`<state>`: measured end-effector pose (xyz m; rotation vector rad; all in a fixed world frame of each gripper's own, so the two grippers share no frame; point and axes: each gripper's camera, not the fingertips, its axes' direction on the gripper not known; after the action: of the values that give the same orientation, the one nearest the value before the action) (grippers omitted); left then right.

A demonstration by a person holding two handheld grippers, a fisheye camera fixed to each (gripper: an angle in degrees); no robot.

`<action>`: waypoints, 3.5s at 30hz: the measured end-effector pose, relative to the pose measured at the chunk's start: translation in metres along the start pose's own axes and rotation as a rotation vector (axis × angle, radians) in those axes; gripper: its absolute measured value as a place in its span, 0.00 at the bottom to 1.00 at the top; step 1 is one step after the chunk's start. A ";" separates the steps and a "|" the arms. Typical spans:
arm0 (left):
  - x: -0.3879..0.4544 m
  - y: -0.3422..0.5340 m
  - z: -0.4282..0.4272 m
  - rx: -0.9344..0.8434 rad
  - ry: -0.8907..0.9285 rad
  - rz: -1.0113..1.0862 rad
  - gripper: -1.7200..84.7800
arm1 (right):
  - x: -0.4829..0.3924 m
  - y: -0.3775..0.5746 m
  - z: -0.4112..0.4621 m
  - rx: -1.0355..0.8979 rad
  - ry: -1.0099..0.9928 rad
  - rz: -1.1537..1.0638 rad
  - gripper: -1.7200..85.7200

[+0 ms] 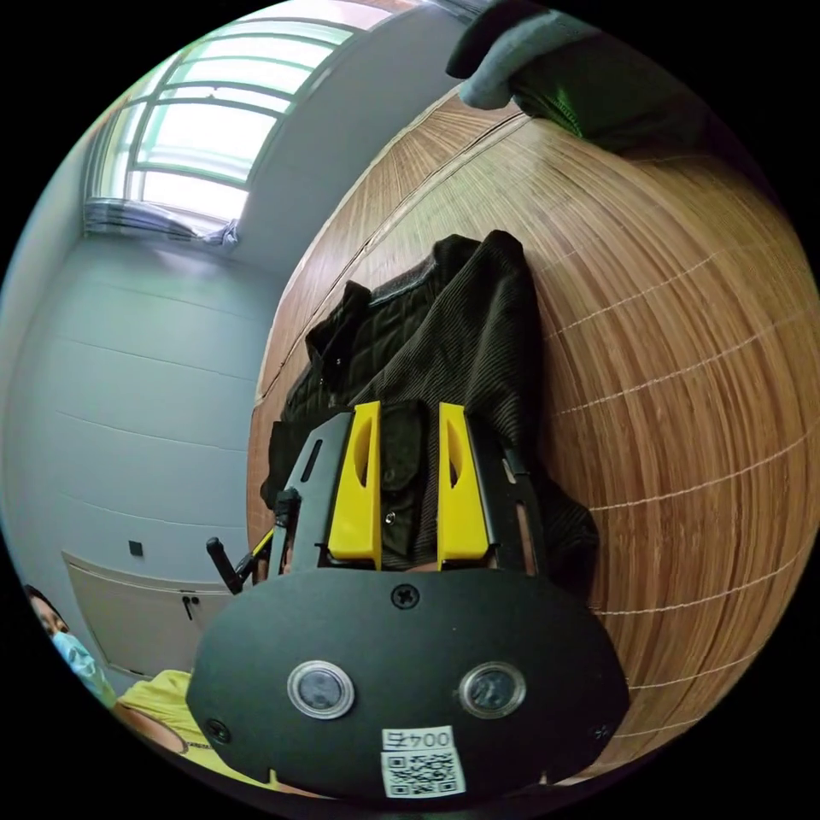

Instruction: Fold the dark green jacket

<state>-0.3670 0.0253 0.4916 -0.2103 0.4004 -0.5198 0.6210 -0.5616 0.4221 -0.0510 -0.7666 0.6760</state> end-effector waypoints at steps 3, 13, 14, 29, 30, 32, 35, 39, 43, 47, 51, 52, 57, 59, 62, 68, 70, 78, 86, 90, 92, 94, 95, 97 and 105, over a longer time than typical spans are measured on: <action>0.002 0.000 0.000 0.000 -0.001 0.000 0.02 | 0.001 -0.002 0.003 -0.029 0.007 -0.027 0.14; 0.009 0.002 -0.003 0.000 0.008 -0.004 0.02 | 0.005 0.007 0.028 -0.113 -0.148 -0.062 0.10; 0.010 0.002 -0.003 0.001 0.009 -0.004 0.02 | -0.001 0.011 0.028 -0.096 -0.129 -0.078 0.08; 0.026 0.003 -0.028 0.046 0.069 -0.007 0.09 | -0.091 0.036 0.057 0.124 0.270 -0.230 0.08; 0.026 0.001 -0.038 0.087 0.052 0.016 0.10 | -0.090 0.050 0.063 0.127 0.227 -0.228 0.09; 0.030 -0.005 -0.048 0.122 -0.007 0.083 0.11 | -0.092 0.077 0.077 0.110 0.162 -0.239 0.11; 0.043 -0.020 -0.045 0.112 -0.106 0.226 0.11 | -0.097 0.131 0.115 0.025 0.141 -0.267 0.12; 0.063 -0.030 -0.041 0.122 -0.164 0.375 0.12 | -0.100 0.187 0.170 -0.073 0.273 -0.251 0.13; 0.080 -0.031 -0.029 0.101 -0.222 0.485 0.11 | -0.113 0.206 0.197 -0.026 0.406 -0.308 0.12; 0.087 -0.033 -0.021 0.106 -0.260 0.512 0.08 | -0.102 0.211 0.223 0.039 0.382 -0.303 0.11; 0.075 -0.034 -0.027 0.151 -0.289 0.438 0.05 | -0.089 0.213 0.242 0.067 0.327 -0.262 0.10; 0.070 -0.034 -0.029 0.154 -0.286 0.417 0.04 | -0.089 0.213 0.245 0.067 0.327 -0.263 0.09; 0.021 -0.027 -0.006 0.069 -0.162 0.285 0.03 | -0.093 0.214 0.279 0.066 0.368 -0.293 0.09; 0.019 -0.026 -0.002 0.078 -0.181 0.291 0.03 | -0.092 0.213 0.289 0.069 0.370 -0.294 0.09; 0.006 -0.032 -0.008 0.066 -0.139 0.258 0.03 | -0.089 0.210 0.305 0.069 0.360 -0.287 0.09; -0.038 -0.020 -0.049 0.219 0.081 0.018 0.02 | -0.089 0.204 0.341 0.072 0.382 -0.295 0.09; -0.041 -0.020 -0.048 0.263 0.109 -0.014 0.02 | -0.090 0.201 0.353 0.073 0.397 -0.301 0.09; -0.089 -0.043 0.044 0.034 0.177 -0.155 0.02 | -0.092 0.183 0.389 0.039 0.372 -0.290 0.09; -0.119 -0.042 0.062 0.060 0.195 -0.171 0.02 | -0.247 0.087 0.463 -0.129 0.109 -0.643 0.11; -0.144 -0.043 0.074 0.061 0.275 -0.206 0.02 | -0.335 0.014 0.589 -0.371 0.169 -0.792 0.12; -0.155 -0.044 0.079 0.061 0.319 -0.225 0.02 | -0.360 -0.007 0.641 -0.448 0.237 -0.836 0.12; -0.163 -0.044 0.084 0.063 0.345 -0.237 0.02 | -0.378 -0.023 0.682 -0.490 0.286 -0.863 0.12; -0.166 -0.046 0.086 0.061 0.346 -0.237 0.02 | -0.386 -0.032 0.704 -0.500 0.305 -0.873 0.12; -0.167 -0.048 0.089 0.061 0.329 -0.230 0.02 | -0.393 -0.043 0.734 -0.543 0.300 -0.873 0.12; -0.175 -0.055 0.099 0.060 0.293 -0.213 0.02 | -0.395 -0.067 0.825 -0.671 0.381 -0.914 0.10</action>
<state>-0.4882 0.0795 0.6529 -0.1190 0.6513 -0.7757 -0.0894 -1.0045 0.7966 -0.4027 -0.5337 -0.4696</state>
